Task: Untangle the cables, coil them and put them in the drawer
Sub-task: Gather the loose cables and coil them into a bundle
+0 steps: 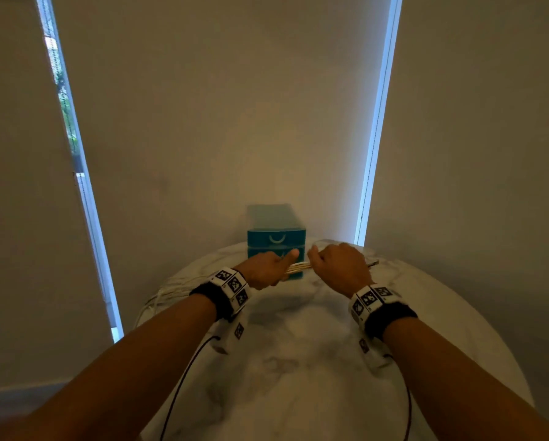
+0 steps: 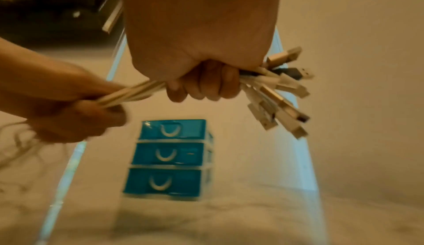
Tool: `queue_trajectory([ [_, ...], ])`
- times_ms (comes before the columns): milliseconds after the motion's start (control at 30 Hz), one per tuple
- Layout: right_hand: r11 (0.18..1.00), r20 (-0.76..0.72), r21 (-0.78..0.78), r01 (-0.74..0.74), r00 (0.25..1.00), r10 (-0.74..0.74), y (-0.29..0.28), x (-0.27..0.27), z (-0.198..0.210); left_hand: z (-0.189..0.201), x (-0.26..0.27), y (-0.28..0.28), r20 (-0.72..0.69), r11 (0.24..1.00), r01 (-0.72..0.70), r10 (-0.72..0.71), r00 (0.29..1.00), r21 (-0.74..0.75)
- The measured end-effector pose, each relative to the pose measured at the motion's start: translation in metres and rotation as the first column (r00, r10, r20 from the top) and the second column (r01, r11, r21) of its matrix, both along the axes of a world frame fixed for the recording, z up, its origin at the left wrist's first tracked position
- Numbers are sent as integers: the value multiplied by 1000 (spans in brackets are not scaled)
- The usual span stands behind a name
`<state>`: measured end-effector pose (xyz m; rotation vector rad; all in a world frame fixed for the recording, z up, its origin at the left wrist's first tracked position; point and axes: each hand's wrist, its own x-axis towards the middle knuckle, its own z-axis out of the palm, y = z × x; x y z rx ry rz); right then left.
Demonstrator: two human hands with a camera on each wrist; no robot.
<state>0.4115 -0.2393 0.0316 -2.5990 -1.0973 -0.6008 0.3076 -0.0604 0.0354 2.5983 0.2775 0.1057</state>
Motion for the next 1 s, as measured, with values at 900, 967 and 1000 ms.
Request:
queue_trajectory([
  [900,982,-445,111,-153,876,186,10,-21,-46,-41,17,-21,-215,970,-41,94,972,240],
  [967,965,-521,227,-133,820,236,30,-35,-49,-31,12,-23,-209,968,-4,58,976,250],
  [1000,963,-509,245,-115,830,228,35,-38,-49,-29,9,-22,-184,975,6,36,982,222],
])
